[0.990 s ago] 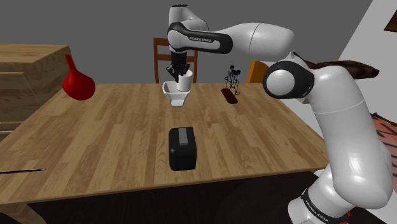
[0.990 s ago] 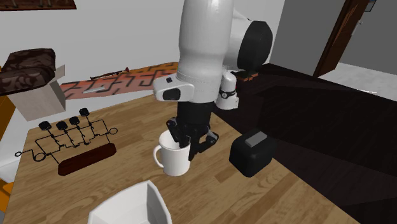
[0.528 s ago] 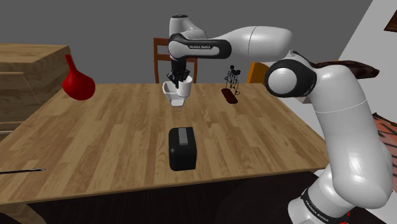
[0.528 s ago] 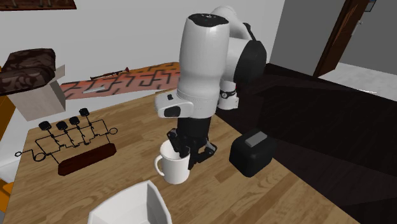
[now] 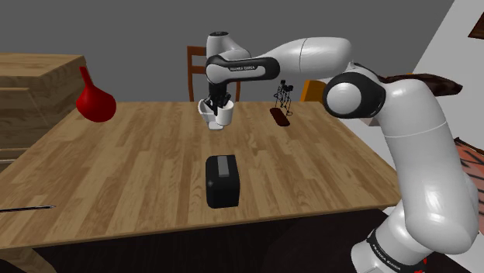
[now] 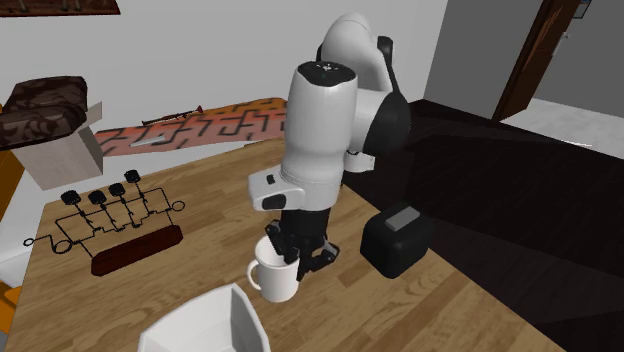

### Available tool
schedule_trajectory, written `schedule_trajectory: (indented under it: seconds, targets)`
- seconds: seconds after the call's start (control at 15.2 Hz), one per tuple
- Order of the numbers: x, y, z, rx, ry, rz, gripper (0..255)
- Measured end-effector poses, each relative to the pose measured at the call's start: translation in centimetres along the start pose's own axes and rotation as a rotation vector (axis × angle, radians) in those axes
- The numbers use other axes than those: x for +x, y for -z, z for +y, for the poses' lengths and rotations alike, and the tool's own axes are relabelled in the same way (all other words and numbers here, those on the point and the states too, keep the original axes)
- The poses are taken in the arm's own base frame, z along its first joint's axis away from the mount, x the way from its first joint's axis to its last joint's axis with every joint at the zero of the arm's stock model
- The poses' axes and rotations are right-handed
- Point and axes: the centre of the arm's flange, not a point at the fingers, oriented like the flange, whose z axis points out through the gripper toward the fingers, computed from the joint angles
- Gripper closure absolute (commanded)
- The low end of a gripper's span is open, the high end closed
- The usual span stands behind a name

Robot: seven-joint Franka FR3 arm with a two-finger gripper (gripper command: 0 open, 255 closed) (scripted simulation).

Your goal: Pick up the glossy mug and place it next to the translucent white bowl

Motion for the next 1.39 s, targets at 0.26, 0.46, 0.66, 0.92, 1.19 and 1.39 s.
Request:
schedule_trajectory:
  seconds: [0.26,0.46,0.66,0.92,1.19,1.39]
  targets:
    - [-0.5,-2.2,-0.2,0.000,0.000,0.000,255]
    - [-0.5,-3.8,-0.2,0.000,0.000,0.000,255]
    - [-0.8,-5.3,-0.3,0.000,0.000,0.000,255]
    - [-1.0,-7.3,-0.6,0.000,0.000,0.000,255]
    - [-1.4,-9.5,-0.7,0.000,0.000,0.000,255]
    - [-1.5,-11.0,-0.8,0.000,0.000,0.000,255]
